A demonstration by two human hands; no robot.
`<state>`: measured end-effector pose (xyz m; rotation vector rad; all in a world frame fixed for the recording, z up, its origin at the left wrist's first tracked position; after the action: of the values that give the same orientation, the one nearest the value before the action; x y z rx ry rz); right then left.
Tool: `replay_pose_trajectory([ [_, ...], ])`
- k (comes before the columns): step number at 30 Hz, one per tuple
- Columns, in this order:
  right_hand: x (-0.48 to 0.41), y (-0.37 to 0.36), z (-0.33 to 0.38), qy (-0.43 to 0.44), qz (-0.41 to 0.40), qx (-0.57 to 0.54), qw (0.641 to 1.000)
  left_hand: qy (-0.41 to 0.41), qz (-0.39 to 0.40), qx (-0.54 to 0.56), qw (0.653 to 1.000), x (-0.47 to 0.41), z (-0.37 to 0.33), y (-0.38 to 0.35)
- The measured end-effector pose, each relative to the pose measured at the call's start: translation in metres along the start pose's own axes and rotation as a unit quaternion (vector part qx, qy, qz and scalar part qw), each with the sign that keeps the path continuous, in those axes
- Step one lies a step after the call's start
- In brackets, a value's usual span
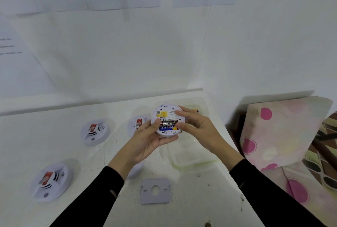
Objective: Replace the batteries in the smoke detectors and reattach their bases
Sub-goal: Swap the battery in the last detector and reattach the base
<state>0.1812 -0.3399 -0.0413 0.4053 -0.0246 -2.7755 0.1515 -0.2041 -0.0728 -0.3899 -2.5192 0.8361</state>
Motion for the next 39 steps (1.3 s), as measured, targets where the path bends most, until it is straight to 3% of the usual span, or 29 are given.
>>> replay_pose_trajectory([
  [9, 0.001, -0.004, -0.001, -0.004, -0.003, -0.054, 0.999, -0.021, -0.021, -0.016, 0.999, -0.001, -0.003, 0.001],
  [19, 0.003, -0.009, -0.003, -0.007, 0.002, -0.05, 0.999, -0.057, -0.098, -0.107, 0.988, 0.001, -0.008, 0.009],
  [23, 0.009, -0.016, 0.0, 0.013, 0.003, -0.002, 1.0, -0.051, -0.105, -0.097, 0.988, 0.008, -0.007, 0.013],
  [27, 0.03, -0.014, 0.025, 0.123, -0.075, 0.124, 0.982, -0.08, -0.132, -0.046, 0.987, 0.022, -0.014, 0.032],
  [30, 0.053, -0.061, 0.032, 0.216, 0.079, 0.281, 0.932, -0.091, -0.161, -0.012, 0.983, 0.036, -0.017, 0.047],
  [33, 0.081, -0.11, 0.022, 0.325, 0.214, 0.42, 0.82, -0.095, -0.177, 0.002, 0.98, 0.048, -0.016, 0.056],
  [37, 0.098, -0.138, -0.013, 0.308, 0.316, 0.535, 0.72, -0.095, -0.172, 0.038, 0.98, 0.063, -0.013, 0.063],
  [39, 0.103, -0.142, -0.023, 0.294, 0.337, 0.566, 0.692, -0.09, -0.163, 0.049, 0.981, 0.07, -0.011, 0.064],
])
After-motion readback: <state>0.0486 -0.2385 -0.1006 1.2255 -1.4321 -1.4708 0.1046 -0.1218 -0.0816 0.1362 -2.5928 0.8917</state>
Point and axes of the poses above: each hand's wrist, its own x-axis away from the middle knuckle, its own y-axis out of the back of the hand, z = x × y, the point moved 10 cm from there along -x, towards the middle knuckle, and after that the axes turned 10 degrees about y, right-handed, at the moved point
